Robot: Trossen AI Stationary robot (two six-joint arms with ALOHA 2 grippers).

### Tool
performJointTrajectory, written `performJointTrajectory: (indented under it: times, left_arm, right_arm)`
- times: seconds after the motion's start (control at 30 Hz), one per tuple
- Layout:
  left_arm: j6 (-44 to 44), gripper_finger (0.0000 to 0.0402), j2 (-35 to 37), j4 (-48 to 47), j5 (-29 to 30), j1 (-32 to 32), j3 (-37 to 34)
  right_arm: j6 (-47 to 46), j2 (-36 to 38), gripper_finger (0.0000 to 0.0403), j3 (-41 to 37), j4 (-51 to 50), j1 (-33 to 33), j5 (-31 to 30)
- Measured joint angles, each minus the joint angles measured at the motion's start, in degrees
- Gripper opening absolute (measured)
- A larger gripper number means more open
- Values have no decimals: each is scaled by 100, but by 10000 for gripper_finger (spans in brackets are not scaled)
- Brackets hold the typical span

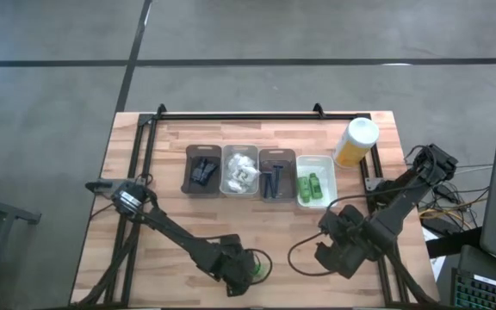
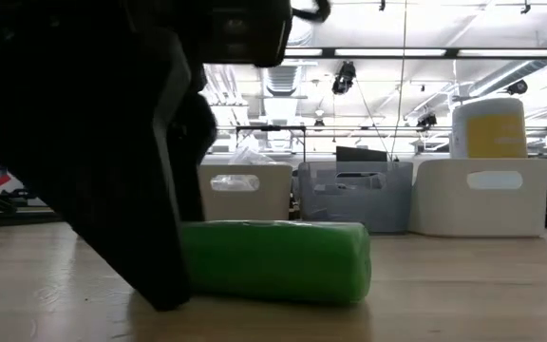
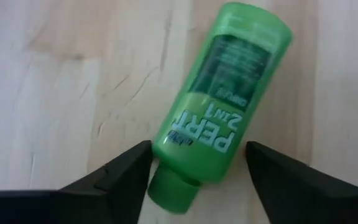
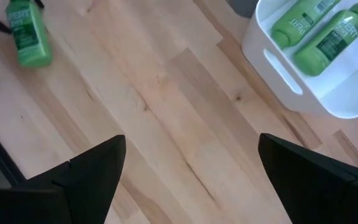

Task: Pick & Place Travel size toiletries
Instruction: Put the green shampoo into the white bin

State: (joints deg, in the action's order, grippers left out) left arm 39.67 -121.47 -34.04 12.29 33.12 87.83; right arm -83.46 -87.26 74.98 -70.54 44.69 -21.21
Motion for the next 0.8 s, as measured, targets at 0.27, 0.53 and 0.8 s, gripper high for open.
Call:
performJointTrajectory:
  times: [0.27, 0.53, 0.8]
  left_arm:
    - [-1244, 225, -13, 220, 68, -23, -1]
    - [-1306, 245, -24, 418, -118, -218, -11]
    - [-1887, 227, -26, 564, -412, -305, -11]
  right_arm:
    - [-245, 0, 364, -3, 2, 275, 3]
    - [-472, 0, 364, -26, 4, 295, 2]
    - [-673, -2, 364, -28, 100, 406, 9]
